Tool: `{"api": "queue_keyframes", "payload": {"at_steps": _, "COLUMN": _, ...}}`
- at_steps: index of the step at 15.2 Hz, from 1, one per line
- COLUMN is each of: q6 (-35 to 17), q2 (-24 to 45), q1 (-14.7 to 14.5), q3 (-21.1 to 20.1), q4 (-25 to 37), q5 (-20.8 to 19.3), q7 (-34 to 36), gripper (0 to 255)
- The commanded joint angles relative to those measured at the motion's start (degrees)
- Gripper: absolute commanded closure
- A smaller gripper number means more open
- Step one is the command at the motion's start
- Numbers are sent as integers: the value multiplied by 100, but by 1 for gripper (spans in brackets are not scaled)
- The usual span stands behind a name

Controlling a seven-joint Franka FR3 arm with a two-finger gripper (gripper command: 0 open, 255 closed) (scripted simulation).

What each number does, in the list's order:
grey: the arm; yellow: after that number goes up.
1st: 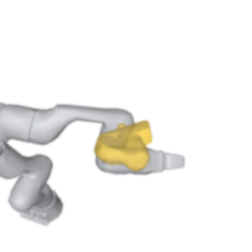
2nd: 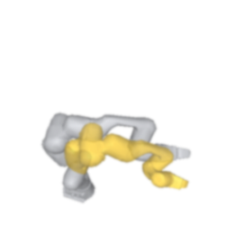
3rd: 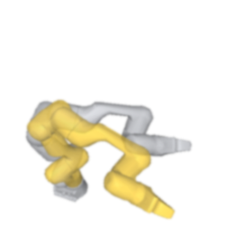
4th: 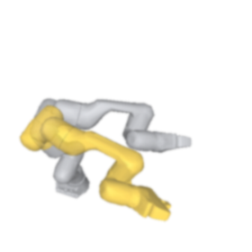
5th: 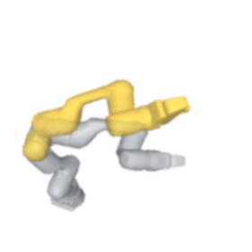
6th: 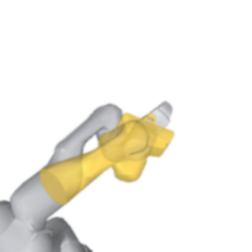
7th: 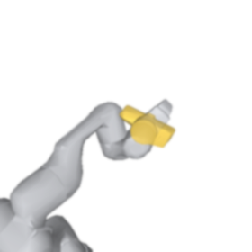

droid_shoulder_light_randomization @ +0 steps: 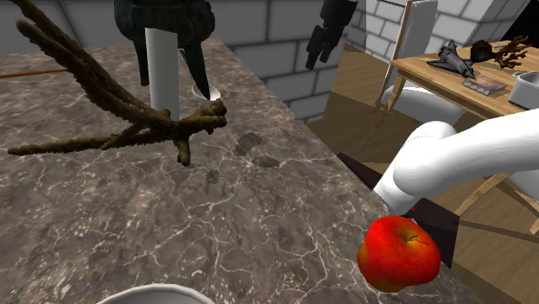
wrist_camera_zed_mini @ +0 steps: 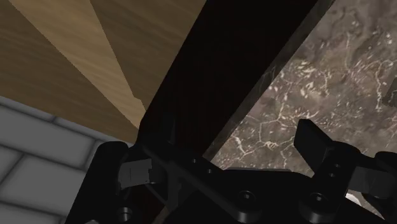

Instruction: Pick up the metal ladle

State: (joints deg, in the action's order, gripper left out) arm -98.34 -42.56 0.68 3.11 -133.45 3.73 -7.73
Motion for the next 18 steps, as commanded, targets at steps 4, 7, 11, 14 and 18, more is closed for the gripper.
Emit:
{"api": "queue_keyframes", "payload": {"at_steps": 4, "q6": -217, "q2": 515, "q1": -17, "q3": -379, "q4": 304, "q5": 80, "q7": 555, "gripper": 0}}
{"api": "queue_keyframes", "payload": {"at_steps": 7, "q6": -390, "q2": 1083, "q1": -5, "q3": -738, "q4": 694, "q5": 95, "q7": 1109, "gripper": 0}}
{"api": "queue_keyframes", "payload": {"at_steps": 11, "q6": -535, "q2": 1913, "q1": 30, "q3": -1173, "q4": 1346, "q5": -8, "q7": 1862, "gripper": 0}}
{"api": "queue_keyframes", "payload": {"at_steps": 14, "q6": -565, "q2": 2587, "q1": 51, "q3": -1462, "q4": 1937, "q5": -180, "q7": 2439, "gripper": 0}}
{"api": "queue_keyframes", "payload": {"at_steps": 18, "q6": -479, "q2": 3559, "q1": 37, "q3": -1785, "q4": 2877, "q5": -531, "q7": 3216, "gripper": 0}}
